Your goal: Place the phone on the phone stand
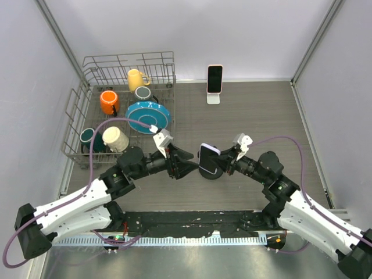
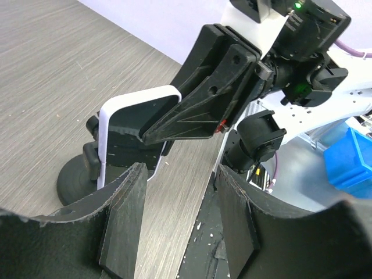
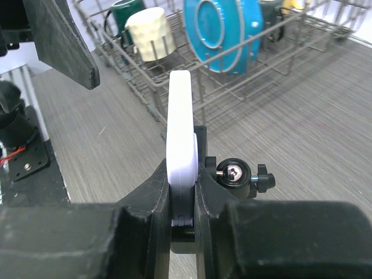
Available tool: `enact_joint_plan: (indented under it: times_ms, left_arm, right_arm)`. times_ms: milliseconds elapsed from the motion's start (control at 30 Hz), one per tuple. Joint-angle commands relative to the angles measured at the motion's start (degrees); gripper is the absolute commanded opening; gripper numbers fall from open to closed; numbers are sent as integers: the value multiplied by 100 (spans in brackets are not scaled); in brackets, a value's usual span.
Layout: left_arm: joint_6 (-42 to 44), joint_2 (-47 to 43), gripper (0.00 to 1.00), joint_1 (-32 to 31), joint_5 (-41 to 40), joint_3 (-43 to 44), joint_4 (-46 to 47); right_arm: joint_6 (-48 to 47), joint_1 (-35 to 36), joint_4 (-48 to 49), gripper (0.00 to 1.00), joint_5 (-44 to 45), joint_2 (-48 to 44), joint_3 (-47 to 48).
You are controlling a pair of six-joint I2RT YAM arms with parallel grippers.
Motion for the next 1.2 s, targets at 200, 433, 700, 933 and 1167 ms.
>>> enact_joint_plan:
  times_ms: [200,433,700,933,1167]
  left_arm:
    - [-197,-1051,56,-3,-344,-263,-745]
    - [-320,-1253,62,-12,-379,0,-1219]
    - [-109,-1385,66,-12,-555,466,-2133]
    - [-118,-1306,68,-3,-819,668,-2406]
    - [-258,-1034,79,-3,-1855,1143,-3213]
  right_arm:
    - [-565,-298,743,1,-1826,1062,678]
    - [49,-395,140,31,-975,931,555]
    - [989,-395,-1785,82,291,666,1378]
    - [2044,-386,-4201,84,1435,1158,2584]
    - [3090,-369,-5715,86,2138,1369,3296]
